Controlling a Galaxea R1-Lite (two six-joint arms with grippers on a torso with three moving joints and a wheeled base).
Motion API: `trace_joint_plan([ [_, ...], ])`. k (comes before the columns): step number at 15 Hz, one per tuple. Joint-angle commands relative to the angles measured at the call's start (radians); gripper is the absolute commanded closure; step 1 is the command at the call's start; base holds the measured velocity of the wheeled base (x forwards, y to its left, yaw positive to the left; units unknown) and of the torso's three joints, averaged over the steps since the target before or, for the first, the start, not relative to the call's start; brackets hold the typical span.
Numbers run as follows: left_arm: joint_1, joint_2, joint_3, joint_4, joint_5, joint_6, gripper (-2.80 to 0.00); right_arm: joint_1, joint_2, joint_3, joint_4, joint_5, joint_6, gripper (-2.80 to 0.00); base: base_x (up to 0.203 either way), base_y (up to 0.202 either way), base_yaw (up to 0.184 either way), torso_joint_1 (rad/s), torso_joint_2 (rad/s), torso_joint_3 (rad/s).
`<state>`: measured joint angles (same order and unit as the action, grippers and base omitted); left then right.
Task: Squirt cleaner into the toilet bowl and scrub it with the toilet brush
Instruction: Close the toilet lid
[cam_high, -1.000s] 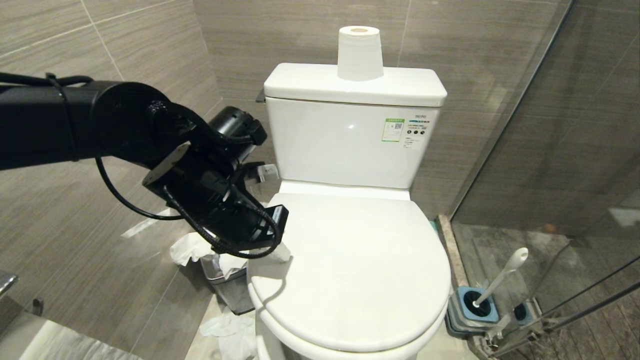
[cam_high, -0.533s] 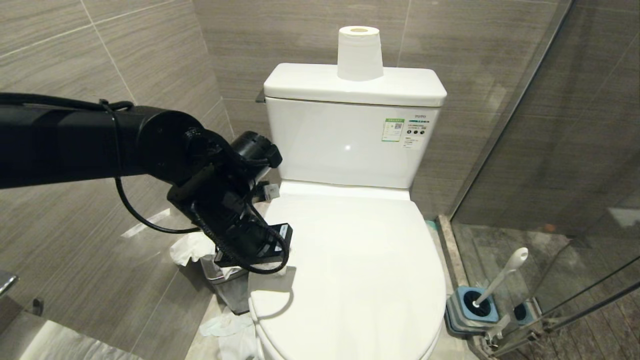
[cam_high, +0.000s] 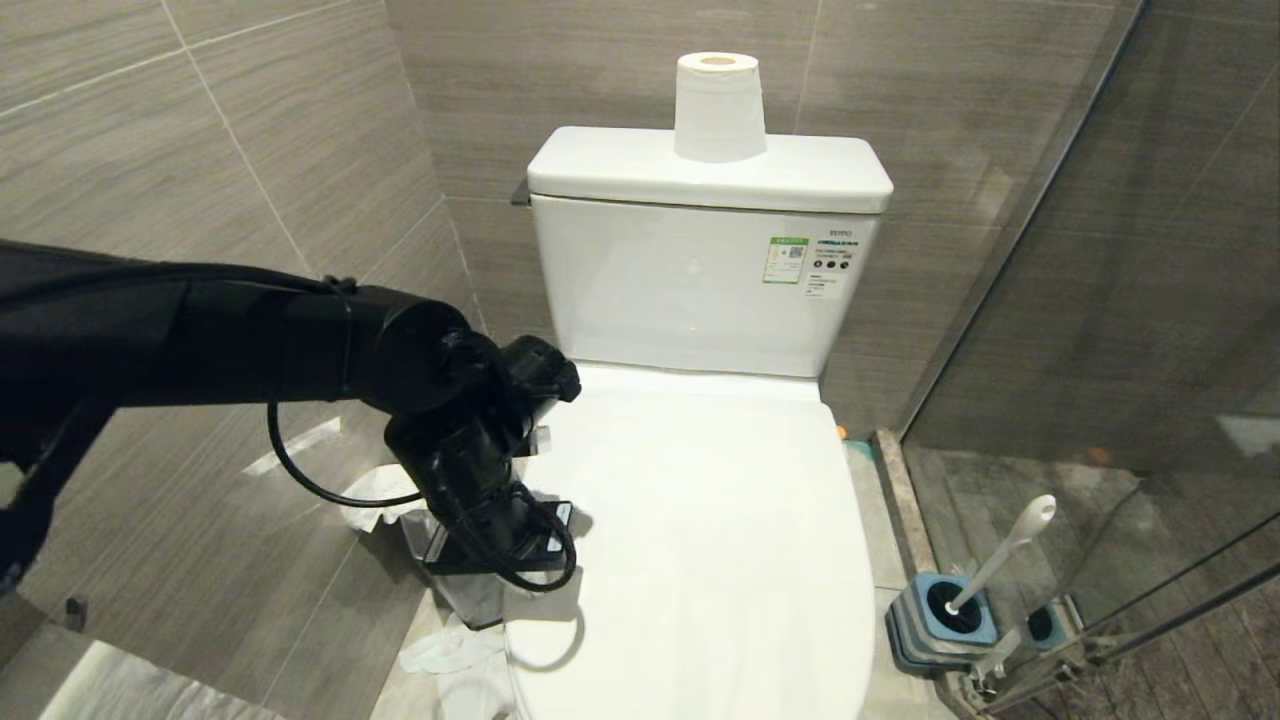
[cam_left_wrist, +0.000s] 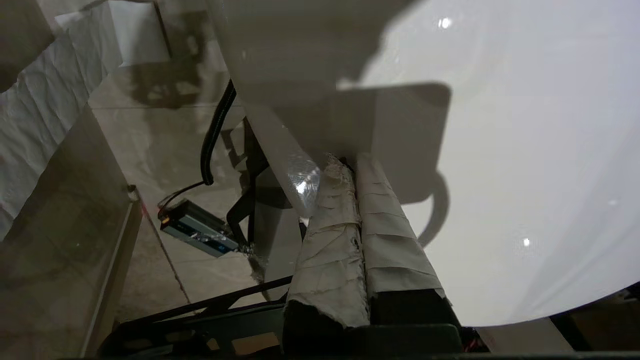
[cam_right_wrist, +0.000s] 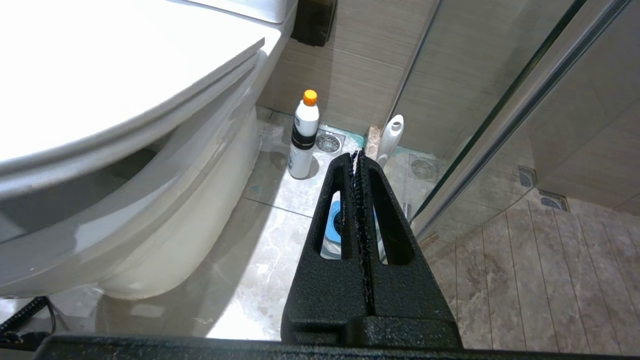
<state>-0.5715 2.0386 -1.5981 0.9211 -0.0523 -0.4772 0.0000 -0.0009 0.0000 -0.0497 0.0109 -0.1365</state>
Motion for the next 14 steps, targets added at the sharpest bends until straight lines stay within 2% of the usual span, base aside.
trace_joint_plan([
  [1, 0.007, 0.056, 0.003, 0.004, 0.003, -0.003, 0.0, 0.0, 0.001, 0.0, -0.001, 0.0, -0.002, 0.0, 0.0, 0.0, 0.0, 0.0, 0.0, 0.0],
  [5, 0.015, 0.108, 0.003, -0.001, 0.016, -0.003, 0.0, 0.0, 0.001, 0.0, -0.001, 0.0, -0.002, 0.0, 0.0, 0.0, 0.0, 0.0, 0.0, 0.0],
  [9, 0.018, 0.141, 0.032, -0.07, 0.077, -0.004, 0.0, 0.0, 0.001, 0.0, -0.001, 0.0, -0.002, 0.0, 0.0, 0.0, 0.0, 0.0, 0.0, 0.0],
  [14, 0.016, 0.16, 0.037, -0.09, 0.077, -0.003, 0.0, 0.0, 0.001, 0.0, -0.001, 0.0, -0.002, 0.0, 0.0, 0.0, 0.0, 0.0, 0.0, 0.0],
])
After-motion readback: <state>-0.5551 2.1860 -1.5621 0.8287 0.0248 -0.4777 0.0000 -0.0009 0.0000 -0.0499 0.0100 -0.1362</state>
